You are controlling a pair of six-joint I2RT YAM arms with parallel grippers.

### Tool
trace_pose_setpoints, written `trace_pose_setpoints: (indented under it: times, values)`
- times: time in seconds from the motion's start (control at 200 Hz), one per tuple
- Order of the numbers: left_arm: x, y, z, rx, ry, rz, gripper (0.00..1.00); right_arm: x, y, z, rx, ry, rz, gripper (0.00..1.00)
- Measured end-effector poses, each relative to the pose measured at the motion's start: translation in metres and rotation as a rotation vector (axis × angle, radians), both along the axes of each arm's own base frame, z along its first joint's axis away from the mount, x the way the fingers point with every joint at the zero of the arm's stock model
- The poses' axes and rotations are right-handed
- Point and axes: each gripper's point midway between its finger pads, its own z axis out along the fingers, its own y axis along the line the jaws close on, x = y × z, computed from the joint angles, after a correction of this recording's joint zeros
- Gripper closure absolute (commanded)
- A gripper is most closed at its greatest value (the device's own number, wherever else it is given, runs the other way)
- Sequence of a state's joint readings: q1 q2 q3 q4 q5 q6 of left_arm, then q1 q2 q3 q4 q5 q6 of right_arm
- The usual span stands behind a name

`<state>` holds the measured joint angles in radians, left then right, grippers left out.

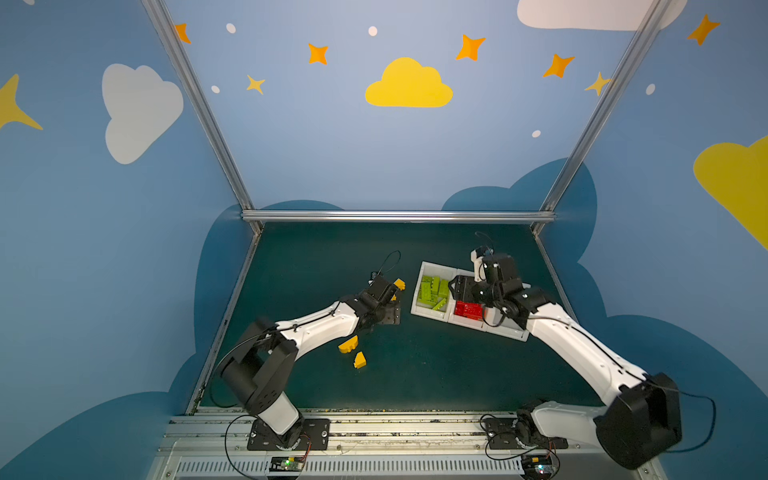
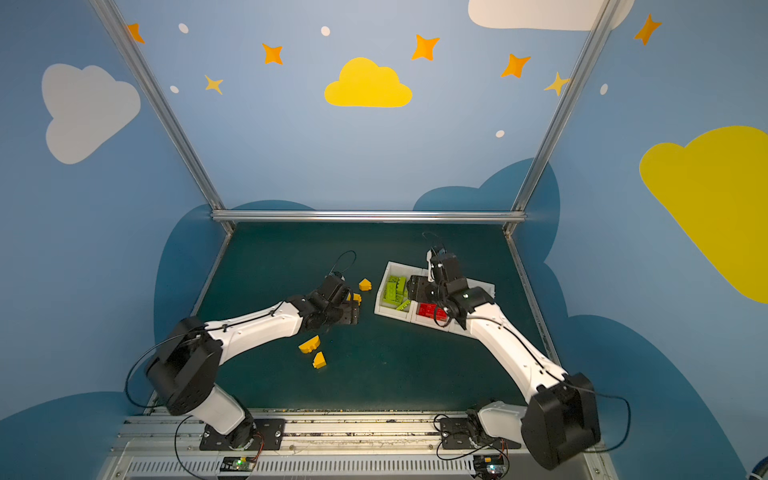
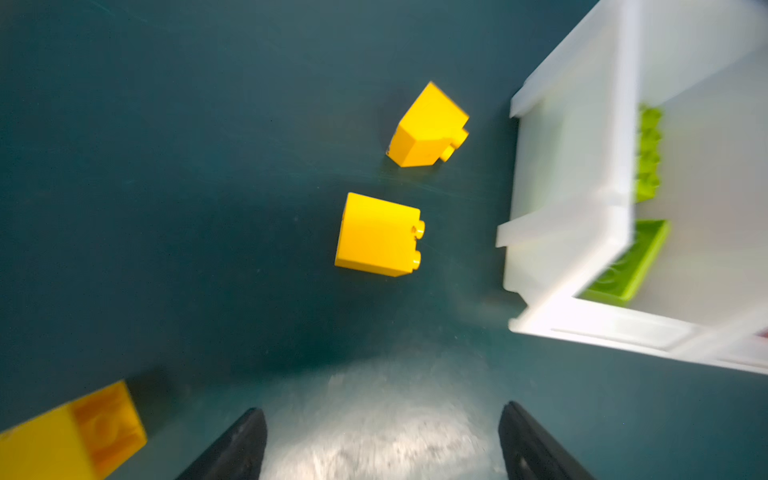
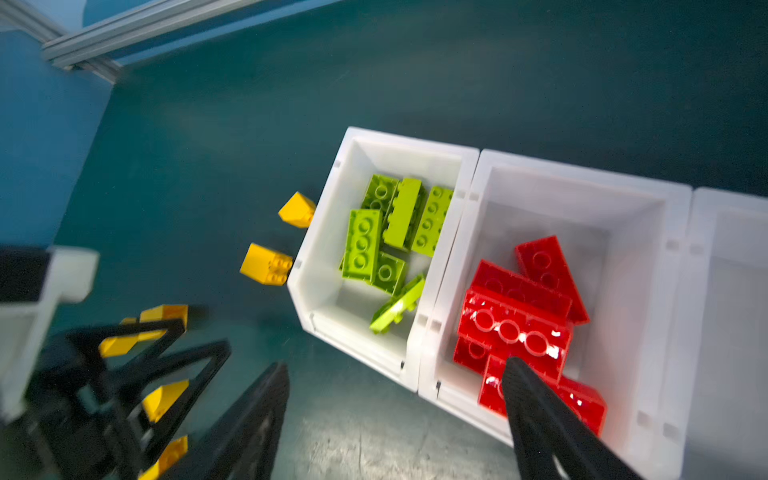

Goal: Sort the legos into containers by color
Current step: 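Grasp a yellow 2x2 brick with the left gripper while the right gripper withdraws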

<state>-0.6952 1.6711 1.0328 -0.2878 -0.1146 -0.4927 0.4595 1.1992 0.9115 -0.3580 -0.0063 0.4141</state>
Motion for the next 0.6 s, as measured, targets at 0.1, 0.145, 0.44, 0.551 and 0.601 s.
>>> trace_pose_setpoints:
  times: [0.1, 0.145, 0.44, 0.551, 0.601]
  values:
    - [0.011, -0.004, -0.014, 0.037, 0.031, -0.008, 0.17, -0.02, -0.005, -0.008, 0.02, -0.017, 0.012, 0.21]
    - [0.015, -0.006, -0.019, 0.052, 0.041, -0.011, 0.19, -0.027, -0.008, -0.01, 0.029, -0.025, 0.012, 0.21]
    - [0.041, -0.008, -0.034, 0.158, 0.055, -0.01, 0.28, -0.051, -0.018, -0.006, 0.115, -0.092, -0.008, 0.21]
    - [0.048, -0.007, -0.035, 0.185, 0.049, -0.003, 0.3, -0.054, -0.018, -0.011, 0.119, -0.084, -0.006, 0.21]
    - [0.051, -0.007, -0.034, 0.194, 0.045, -0.004, 0.34, -0.055, -0.018, -0.013, 0.12, -0.077, -0.004, 0.21]
